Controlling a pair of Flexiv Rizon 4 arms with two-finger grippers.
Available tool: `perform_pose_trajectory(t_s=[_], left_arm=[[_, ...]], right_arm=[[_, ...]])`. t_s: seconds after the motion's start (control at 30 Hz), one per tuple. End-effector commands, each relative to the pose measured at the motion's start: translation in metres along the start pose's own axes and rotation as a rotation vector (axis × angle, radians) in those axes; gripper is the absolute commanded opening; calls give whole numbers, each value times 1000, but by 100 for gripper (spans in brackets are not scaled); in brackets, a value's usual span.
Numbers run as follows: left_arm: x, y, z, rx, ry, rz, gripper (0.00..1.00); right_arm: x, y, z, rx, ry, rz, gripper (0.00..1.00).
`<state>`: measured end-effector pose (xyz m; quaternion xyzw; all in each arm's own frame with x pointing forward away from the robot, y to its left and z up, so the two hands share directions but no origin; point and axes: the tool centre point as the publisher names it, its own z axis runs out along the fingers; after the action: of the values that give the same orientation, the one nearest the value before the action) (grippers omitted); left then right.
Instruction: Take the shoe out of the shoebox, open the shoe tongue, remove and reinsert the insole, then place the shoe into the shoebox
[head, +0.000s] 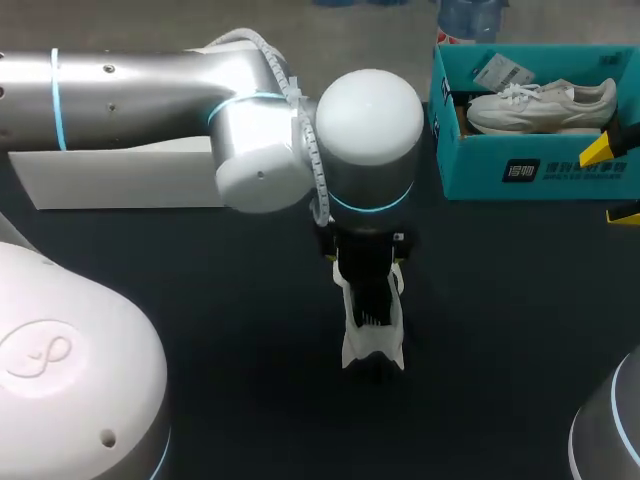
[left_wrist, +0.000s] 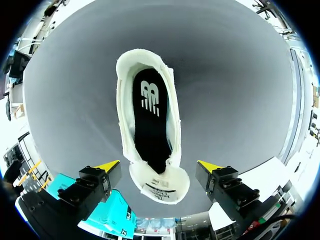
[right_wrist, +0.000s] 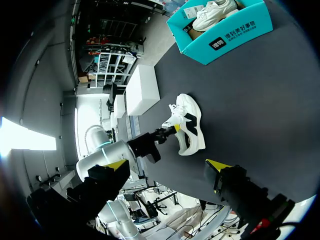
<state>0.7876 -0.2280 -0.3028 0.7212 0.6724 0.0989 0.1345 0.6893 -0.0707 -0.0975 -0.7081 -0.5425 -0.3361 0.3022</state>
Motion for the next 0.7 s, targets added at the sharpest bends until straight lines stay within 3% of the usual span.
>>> perform_pose_trajectory(t_s=[0.03, 0.1, 0.13, 0.17, 0.23, 0.27, 0.5, 0.7], left_arm=[[15, 23, -18, -20, -19, -44, 100], [18, 38, -23, -30, -27, -73, 100], [19, 45, -25, -41, -38, -93, 92], [20, 53, -27, -60, -42, -115, 71], [21, 65, -27, -71, -38, -129, 6], [20, 68, -27, -67, -44, -132, 0], [17, 71, -8, 16, -15, -145, 0], [17, 66, 8, 97, 87, -266, 0]], right_arm=[[0, 0, 0, -1, -2, 1, 100], [0, 0, 0, -1, -2, 1, 100], [0, 0, 0, -1, -2, 1, 100], [0, 0, 0, -1, -2, 1, 100], [0, 0, 0, -1, -2, 1, 100], [0, 0, 0, -1, -2, 1, 100], [0, 0, 0, -1, -2, 1, 100], [0, 0, 0, -1, -2, 1, 100]])
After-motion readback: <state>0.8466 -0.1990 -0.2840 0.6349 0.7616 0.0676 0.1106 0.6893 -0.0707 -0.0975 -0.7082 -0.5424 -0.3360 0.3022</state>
